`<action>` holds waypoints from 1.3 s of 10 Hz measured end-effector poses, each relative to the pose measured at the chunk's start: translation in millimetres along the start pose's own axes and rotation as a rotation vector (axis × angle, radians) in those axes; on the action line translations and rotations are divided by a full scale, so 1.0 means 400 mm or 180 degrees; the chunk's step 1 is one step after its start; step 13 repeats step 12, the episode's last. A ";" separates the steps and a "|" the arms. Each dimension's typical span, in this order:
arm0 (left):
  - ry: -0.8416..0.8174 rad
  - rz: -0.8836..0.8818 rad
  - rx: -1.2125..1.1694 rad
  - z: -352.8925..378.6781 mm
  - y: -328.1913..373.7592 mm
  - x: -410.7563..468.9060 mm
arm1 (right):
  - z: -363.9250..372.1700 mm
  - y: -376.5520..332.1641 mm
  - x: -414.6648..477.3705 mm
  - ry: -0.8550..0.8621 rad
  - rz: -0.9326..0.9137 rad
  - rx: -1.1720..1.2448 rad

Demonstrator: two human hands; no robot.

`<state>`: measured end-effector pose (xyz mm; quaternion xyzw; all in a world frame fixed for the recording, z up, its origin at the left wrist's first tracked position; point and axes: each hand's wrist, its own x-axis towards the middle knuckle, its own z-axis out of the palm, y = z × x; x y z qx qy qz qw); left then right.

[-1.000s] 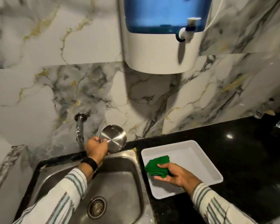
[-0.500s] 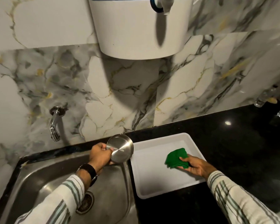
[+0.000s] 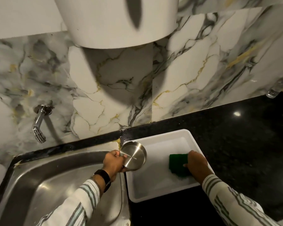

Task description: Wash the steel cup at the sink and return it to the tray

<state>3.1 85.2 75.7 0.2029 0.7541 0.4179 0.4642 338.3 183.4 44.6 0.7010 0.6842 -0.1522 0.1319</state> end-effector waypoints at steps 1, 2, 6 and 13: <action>-0.0091 -0.0063 -0.0021 0.034 -0.015 -0.004 | -0.017 -0.058 0.001 0.0174 -0.0320 0.0415; -0.0135 -0.0247 -0.0080 0.072 -0.034 -0.001 | -0.010 -0.157 -0.039 -0.0526 -0.0713 0.2230; 0.0028 0.0281 0.2074 0.164 -0.123 0.006 | 0.082 -0.251 -0.036 -0.0119 -0.1304 0.1315; -0.0221 0.0744 0.2201 0.102 -0.130 -0.054 | 0.104 -0.241 -0.039 -0.0259 -0.1483 0.0852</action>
